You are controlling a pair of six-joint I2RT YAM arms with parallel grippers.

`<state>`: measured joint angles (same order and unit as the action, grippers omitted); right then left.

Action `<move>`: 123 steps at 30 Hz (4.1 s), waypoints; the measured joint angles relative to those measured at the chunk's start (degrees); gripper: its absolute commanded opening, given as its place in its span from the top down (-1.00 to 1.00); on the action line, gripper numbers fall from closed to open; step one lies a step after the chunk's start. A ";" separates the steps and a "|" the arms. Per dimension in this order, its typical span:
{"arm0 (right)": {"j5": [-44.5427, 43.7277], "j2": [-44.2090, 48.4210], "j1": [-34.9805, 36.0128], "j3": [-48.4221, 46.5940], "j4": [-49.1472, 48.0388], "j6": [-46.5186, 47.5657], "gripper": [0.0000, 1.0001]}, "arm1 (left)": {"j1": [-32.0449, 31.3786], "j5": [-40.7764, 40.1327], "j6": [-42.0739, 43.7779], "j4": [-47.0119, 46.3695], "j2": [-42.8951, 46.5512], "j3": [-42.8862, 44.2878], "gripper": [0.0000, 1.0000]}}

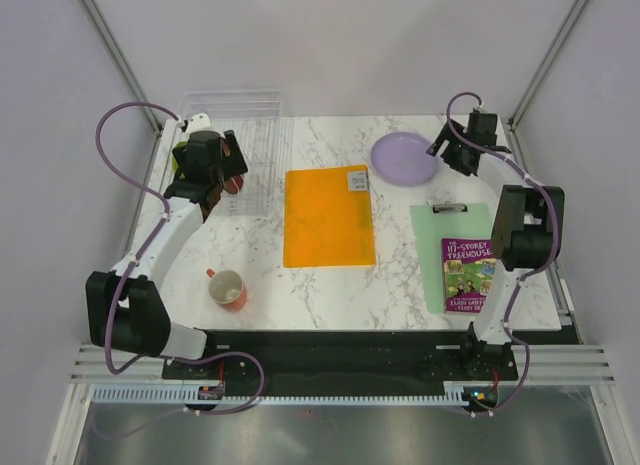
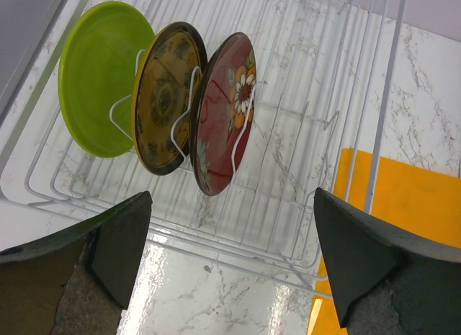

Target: Unload the plates from the dish rack

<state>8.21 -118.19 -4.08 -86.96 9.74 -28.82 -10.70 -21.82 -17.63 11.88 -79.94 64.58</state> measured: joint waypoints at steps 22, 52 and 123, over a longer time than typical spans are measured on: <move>-4.57 34.77 2.40 19.69 2.23 6.16 -0.80 | 2.93 -3.80 3.58 -3.58 -18.36 7.93 -0.73; -2.03 37.35 2.43 25.24 3.37 7.76 -0.77 | 0.79 -9.86 10.47 -1.38 -19.54 12.13 0.95; 13.75 16.61 3.32 13.03 -15.23 -8.61 1.00 | -5.18 24.98 -9.99 -12.07 8.98 -9.77 -0.87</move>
<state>21.96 -101.58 -0.75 -73.93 -5.50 -37.43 -15.88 3.16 -27.62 -0.19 -70.96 54.81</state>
